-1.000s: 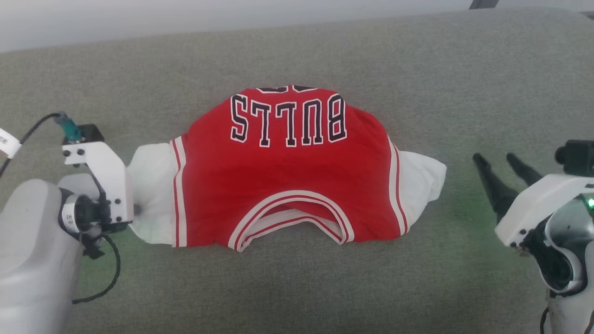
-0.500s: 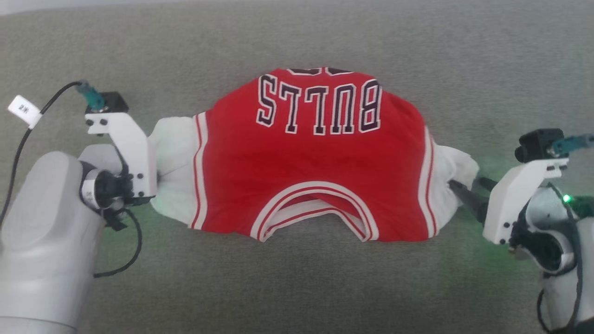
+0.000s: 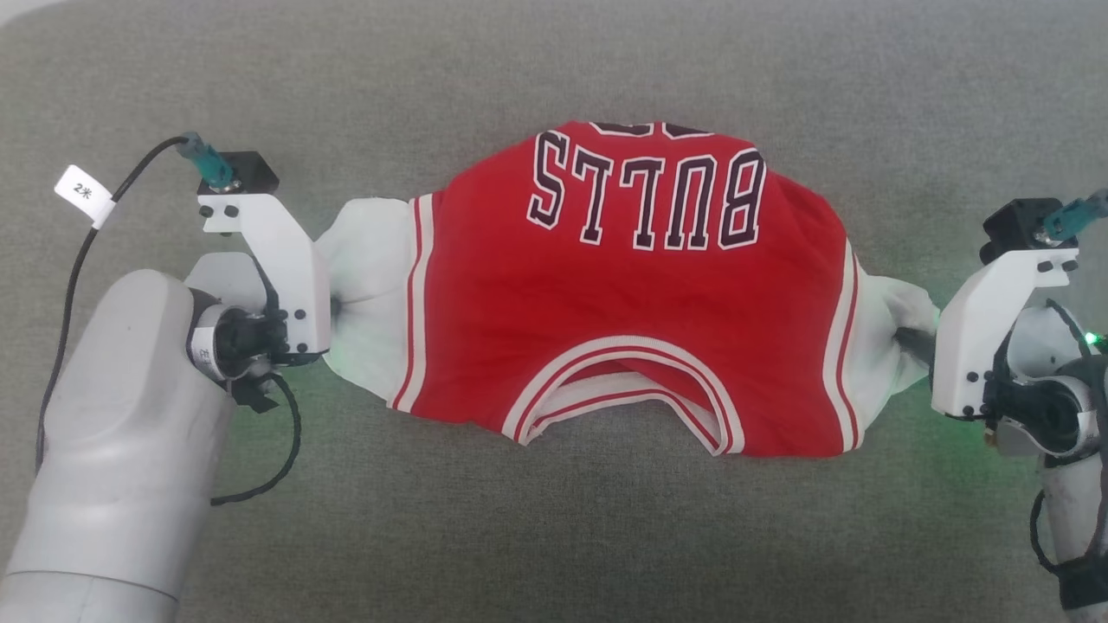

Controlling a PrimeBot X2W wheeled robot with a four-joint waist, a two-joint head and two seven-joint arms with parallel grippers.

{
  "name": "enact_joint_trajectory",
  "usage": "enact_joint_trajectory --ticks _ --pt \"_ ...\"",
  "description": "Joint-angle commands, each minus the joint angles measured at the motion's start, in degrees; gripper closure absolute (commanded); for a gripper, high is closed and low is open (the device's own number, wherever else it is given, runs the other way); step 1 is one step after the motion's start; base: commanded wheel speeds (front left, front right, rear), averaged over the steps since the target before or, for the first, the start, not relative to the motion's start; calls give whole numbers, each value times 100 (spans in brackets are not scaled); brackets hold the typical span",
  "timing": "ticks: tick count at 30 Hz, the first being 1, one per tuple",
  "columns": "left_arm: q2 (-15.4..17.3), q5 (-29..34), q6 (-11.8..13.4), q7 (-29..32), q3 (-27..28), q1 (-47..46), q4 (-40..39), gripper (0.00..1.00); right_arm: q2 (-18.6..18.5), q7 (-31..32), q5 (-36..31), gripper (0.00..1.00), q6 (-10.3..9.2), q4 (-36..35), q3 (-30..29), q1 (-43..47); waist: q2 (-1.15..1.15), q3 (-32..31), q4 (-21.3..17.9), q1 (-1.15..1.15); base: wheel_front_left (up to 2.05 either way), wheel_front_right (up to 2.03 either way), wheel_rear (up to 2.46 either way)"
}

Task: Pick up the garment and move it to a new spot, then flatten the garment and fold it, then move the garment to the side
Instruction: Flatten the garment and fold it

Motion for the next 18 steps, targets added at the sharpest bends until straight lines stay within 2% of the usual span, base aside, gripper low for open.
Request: enact_joint_trajectory --ticks 1,8,18 --pt "-51 -15 -16 -30 -52 53 82 100 131 95 89 100 2 6 53 49 0 -137 25 0 0 0 0" --pt "73 -62 -19 40 -12 -136 -296 100 75 313 319 100 0 -430 -161 -189 0 -704 47 0 0 0 0" --pt "240 -160 258 315 148 -413 -1029 100 202 208 250 100 0 -620 -395 -856 0 -1508 13 0 0 0 0"
